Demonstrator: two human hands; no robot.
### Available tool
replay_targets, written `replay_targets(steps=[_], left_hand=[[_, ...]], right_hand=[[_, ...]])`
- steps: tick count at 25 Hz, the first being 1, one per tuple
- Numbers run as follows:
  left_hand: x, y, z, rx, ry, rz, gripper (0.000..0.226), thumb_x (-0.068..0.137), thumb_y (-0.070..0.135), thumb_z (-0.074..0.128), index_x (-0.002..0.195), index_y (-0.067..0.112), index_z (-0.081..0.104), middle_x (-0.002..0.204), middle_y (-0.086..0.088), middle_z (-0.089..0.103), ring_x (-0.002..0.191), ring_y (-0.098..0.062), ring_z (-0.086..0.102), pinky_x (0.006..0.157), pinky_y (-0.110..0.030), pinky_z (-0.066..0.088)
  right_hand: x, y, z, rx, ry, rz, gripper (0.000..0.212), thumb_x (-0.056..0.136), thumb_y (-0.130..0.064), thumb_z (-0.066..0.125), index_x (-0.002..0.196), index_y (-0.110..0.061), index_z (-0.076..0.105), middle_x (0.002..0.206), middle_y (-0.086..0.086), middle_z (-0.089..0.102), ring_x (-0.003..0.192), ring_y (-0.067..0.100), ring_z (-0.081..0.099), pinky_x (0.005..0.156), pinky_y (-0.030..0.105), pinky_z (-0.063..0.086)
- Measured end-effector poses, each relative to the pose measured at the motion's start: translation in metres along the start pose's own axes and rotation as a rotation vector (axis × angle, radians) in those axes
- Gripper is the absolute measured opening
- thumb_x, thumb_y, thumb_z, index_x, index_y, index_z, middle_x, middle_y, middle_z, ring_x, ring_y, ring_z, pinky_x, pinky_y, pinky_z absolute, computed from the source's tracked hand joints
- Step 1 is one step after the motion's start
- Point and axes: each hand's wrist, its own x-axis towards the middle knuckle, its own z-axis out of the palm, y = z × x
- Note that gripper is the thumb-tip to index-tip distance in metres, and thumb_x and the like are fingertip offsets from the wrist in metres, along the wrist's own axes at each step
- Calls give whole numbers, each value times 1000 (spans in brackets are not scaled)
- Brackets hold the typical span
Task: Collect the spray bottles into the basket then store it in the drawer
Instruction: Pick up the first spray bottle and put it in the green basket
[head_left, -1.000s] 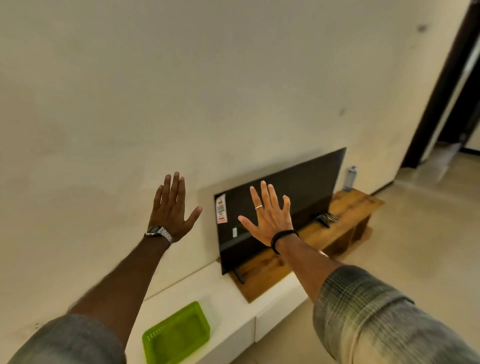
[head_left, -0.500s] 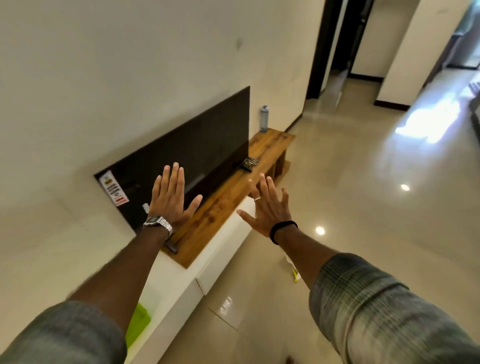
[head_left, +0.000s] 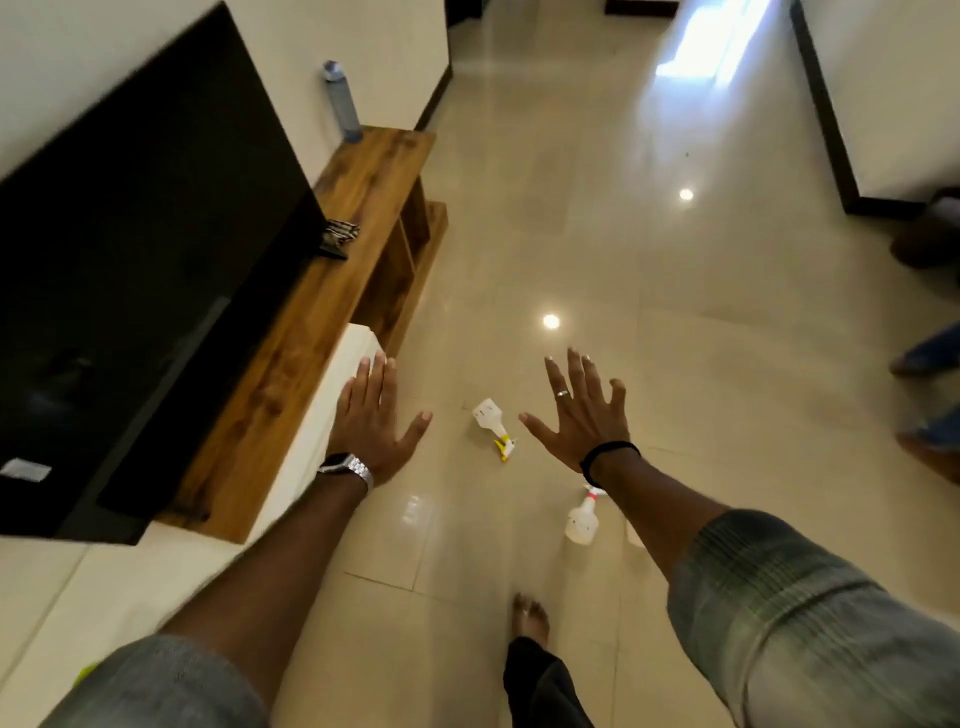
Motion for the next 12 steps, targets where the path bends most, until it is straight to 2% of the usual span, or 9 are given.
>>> replay_targets(steps=[5, 8, 12], left_hand=[[48, 60, 121, -8, -156, 176, 92, 92, 68, 23, 160, 10, 8, 170, -7, 3, 158, -25, 3, 127, -44, 13], [76, 90, 224, -15, -232, 242, 91, 91, 69, 20, 161, 12, 8, 170, -5, 6, 158, -22, 5, 126, -41, 13], [95, 124, 361, -9, -344, 337, 84, 96, 63, 24, 161, 13, 3, 170, -3, 0, 158, -22, 0, 126, -39, 10]], right_hand=[[1, 90, 120, 13, -136, 180, 92, 86, -82, 10, 160, -30, -7, 170, 5, -6, 157, 24, 4, 115, 55, 15], [-2, 132, 223, 28, -230, 282, 91, 87, -81, 12, 160, -30, -8, 170, 5, -7, 157, 23, 3, 116, 55, 14], [-9, 157, 355, 80, -332, 402, 90, 89, -79, 15, 160, -29, -8, 170, 4, -8, 157, 24, 3, 115, 56, 18]])
